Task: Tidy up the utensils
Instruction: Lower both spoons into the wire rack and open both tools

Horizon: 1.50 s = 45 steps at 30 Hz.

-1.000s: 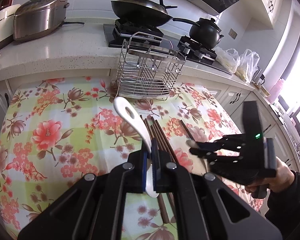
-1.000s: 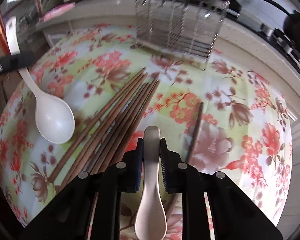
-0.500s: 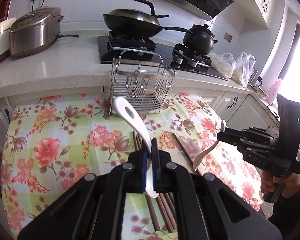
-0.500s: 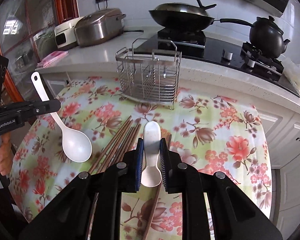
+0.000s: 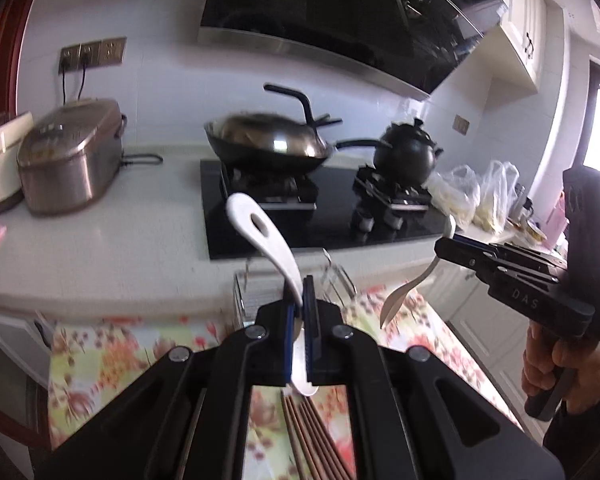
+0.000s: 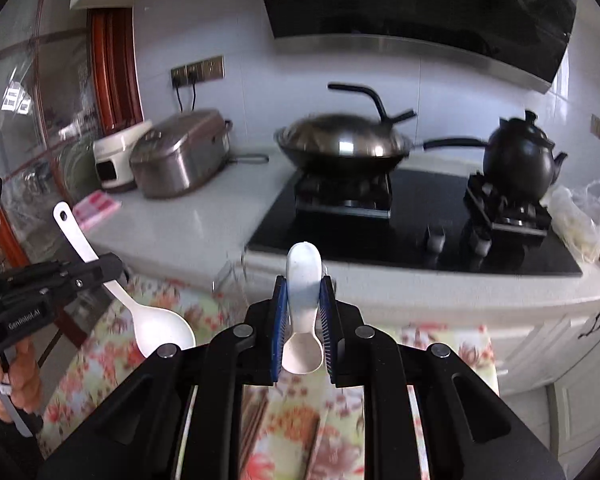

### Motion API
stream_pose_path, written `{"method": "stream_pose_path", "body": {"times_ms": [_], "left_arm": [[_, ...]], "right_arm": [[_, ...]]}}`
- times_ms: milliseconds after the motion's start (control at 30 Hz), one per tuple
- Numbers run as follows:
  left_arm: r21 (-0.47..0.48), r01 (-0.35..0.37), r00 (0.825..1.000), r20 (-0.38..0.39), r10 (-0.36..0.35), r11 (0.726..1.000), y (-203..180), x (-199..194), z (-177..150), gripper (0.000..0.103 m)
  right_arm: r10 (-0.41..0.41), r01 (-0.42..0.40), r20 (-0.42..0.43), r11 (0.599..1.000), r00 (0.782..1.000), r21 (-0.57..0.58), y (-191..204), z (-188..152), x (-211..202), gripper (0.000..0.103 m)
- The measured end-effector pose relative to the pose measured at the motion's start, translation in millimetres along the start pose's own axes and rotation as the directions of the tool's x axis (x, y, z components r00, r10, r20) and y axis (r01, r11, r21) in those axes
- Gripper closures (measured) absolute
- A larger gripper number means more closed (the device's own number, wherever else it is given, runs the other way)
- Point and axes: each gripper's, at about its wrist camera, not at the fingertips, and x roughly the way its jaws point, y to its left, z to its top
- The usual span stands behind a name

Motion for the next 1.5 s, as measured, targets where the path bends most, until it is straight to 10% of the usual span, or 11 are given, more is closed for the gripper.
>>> {"method": "stream_pose_path", "body": {"times_ms": [333, 933, 1133, 1267, 1500], "left_arm": [[0.004, -0.121, 0.993, 0.02, 0.12, 0.993, 13.1, 78.8, 53.0, 0.099], [-0.041, -0.12, 0.982, -0.154, 0.112, 0.992, 26.1, 175.2, -21.8, 0.099], [-0.042, -0.127, 0.978, -0.17, 0.118, 0.991, 29.6, 175.9, -29.0, 0.082], [-0.056, -0.141, 0.981, -0.143, 0.132, 0.988, 34.4, 161.3, -26.3, 0.061], [-0.084, -0.15, 0.985, -0.1, 0.141, 0.985, 46.5, 123.8, -24.3, 0.061]], "right_arm": [[0.013, -0.012, -0.008, 0.997, 1.0, 0.07, -8.0, 33.9, 88.5, 0.086], [0.043, -0.017, -0.167, 0.988, 0.985, 0.154, -23.5, -34.9, 163.6, 0.085], [0.042, -0.013, -0.185, 0.987, 0.982, 0.157, -28.3, -42.9, 165.4, 0.084], [0.01, 0.016, -0.171, 0.988, 0.985, 0.151, -33.8, -41.7, 161.0, 0.045], [-0.03, 0.05, -0.113, 0.982, 0.993, 0.181, -48.2, -47.2, 128.6, 0.042]]}}
